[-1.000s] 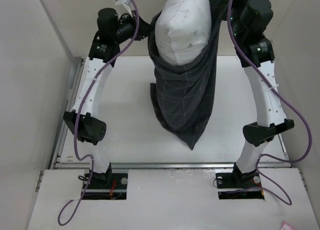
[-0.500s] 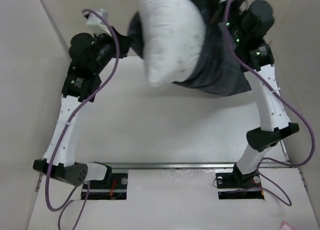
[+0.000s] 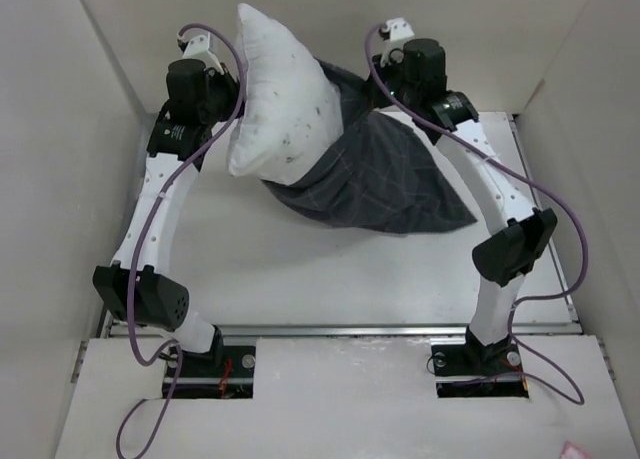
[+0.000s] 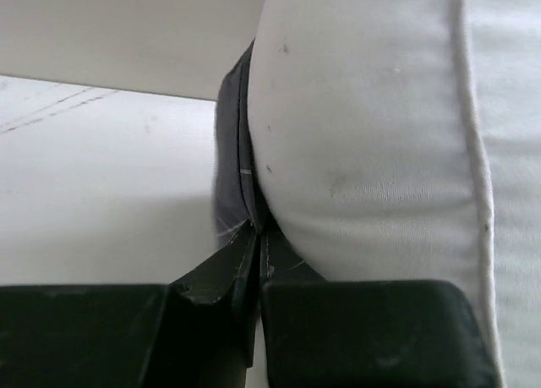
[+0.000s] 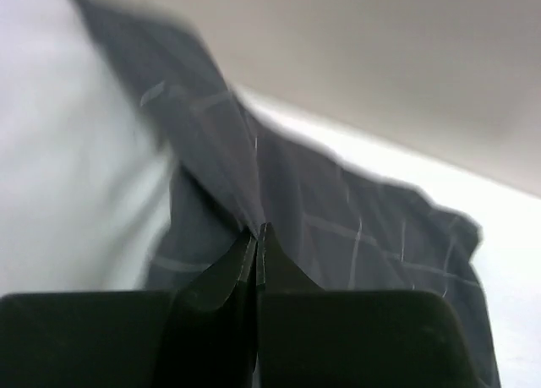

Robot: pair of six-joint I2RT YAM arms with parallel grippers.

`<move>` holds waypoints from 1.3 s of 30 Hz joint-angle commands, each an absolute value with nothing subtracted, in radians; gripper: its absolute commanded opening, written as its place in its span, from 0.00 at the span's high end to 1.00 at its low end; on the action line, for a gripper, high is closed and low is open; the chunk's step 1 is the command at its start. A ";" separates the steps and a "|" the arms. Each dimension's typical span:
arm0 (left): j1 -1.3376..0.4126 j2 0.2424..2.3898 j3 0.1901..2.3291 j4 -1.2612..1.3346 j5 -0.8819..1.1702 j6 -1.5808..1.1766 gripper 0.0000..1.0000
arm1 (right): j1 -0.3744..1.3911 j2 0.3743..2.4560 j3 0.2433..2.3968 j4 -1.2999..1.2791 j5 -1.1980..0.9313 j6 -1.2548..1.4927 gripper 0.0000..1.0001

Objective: Put the pillow into the pillowcase

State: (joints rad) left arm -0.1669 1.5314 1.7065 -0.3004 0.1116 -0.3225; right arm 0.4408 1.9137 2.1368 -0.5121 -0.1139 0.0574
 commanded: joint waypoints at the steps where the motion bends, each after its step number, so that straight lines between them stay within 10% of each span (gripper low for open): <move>1: -0.193 1.448 1.813 -0.255 0.233 -0.339 1.00 | 0.437 1.731 2.290 -0.316 0.180 0.072 1.00; 7: -0.235 1.315 1.781 -0.032 0.171 -0.337 1.00 | 0.437 1.507 2.117 0.245 0.305 0.035 1.00; 13: -0.169 1.654 2.094 -0.335 0.098 -0.354 1.00 | 0.437 1.452 2.042 0.203 -0.119 0.014 1.00; 20: -0.351 1.312 1.786 0.022 0.250 -0.286 1.00 | 0.437 1.998 2.933 -0.305 0.479 -0.031 1.00; 24: -0.229 1.510 2.068 -0.206 -0.128 -0.336 1.00 | 0.437 1.641 2.314 -0.189 -0.182 -0.090 1.00; 26: -0.215 1.639 2.300 -0.393 0.005 -0.310 1.00 | 0.446 1.496 1.977 -0.045 -0.452 -0.104 1.00; 29: -0.316 1.596 2.291 -0.369 0.309 -0.241 1.00 | 0.446 1.459 1.998 0.018 -0.130 -0.031 1.00; 33: -0.463 1.231 1.734 0.107 0.129 -0.207 1.00 | 0.437 1.733 2.438 -0.290 0.377 0.005 1.00; 36: -0.393 1.236 1.710 0.105 -0.114 -0.204 1.00 | 0.419 1.867 2.590 -0.658 -0.020 -0.031 1.00; 39: -0.281 1.504 2.023 -0.211 -0.102 -0.250 1.00 | 0.419 1.647 2.162 -0.458 -0.525 -0.093 1.00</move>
